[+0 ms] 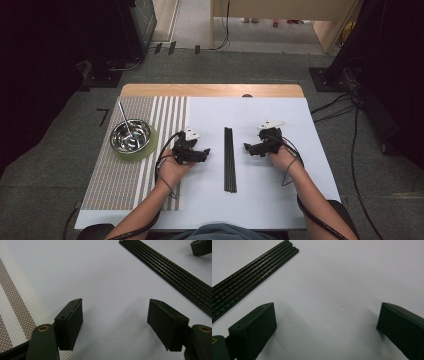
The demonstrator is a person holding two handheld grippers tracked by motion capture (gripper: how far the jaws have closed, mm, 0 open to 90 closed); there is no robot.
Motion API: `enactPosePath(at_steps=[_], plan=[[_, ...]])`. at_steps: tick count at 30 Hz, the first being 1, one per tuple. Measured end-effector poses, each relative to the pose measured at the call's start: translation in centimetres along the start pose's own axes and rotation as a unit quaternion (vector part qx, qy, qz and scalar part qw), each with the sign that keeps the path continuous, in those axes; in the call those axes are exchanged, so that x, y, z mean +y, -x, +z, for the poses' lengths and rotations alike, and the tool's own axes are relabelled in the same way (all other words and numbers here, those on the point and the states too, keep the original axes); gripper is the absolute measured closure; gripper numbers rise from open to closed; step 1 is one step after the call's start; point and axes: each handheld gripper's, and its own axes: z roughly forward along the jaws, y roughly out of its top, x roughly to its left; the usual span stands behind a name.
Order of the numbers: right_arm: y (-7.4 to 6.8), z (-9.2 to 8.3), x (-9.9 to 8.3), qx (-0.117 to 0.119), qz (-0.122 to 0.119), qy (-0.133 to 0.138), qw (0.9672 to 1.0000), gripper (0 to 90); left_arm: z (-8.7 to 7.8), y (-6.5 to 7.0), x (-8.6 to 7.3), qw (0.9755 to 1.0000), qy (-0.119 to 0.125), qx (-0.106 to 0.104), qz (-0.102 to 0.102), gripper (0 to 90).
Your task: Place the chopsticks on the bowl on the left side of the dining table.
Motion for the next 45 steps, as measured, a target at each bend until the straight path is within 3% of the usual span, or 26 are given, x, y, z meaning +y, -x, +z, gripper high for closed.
enactPosePath(at_steps=[7, 13, 19, 26, 45], plan=[[0.0, 0.0, 0.0, 0.000, 0.001, 0.000, 1.0000, 1.6, 0.1, 0.6, 0.2, 1.0000, -0.002, -0.003, 0.007, 31.4], [0.0, 0.0, 0.0, 0.000, 0.001, -0.001, 1.0000, 1.4, 0.0, 0.7, 0.5, 0.9998, -0.006, -0.007, -0.019, 33.7], [-0.1, 0.0, 0.0, -0.001, 0.004, -0.002, 1.0000, 1.3, -0.1, 1.7, 0.7, 1.0000, 0.002, -0.004, -0.007, 35.7], [-0.1, 0.0, 0.0, -0.001, 0.004, -0.002, 1.0000, 1.1, 0.3, 3.0, 0.7, 0.9999, 0.001, -0.013, 0.001, 36.2], [-0.1, 0.1, 0.0, -0.002, 0.004, -0.002, 1.0000, 1.0, 0.7, 4.9, 0.6, 0.9991, 0.013, -0.037, -0.017, 38.2]])
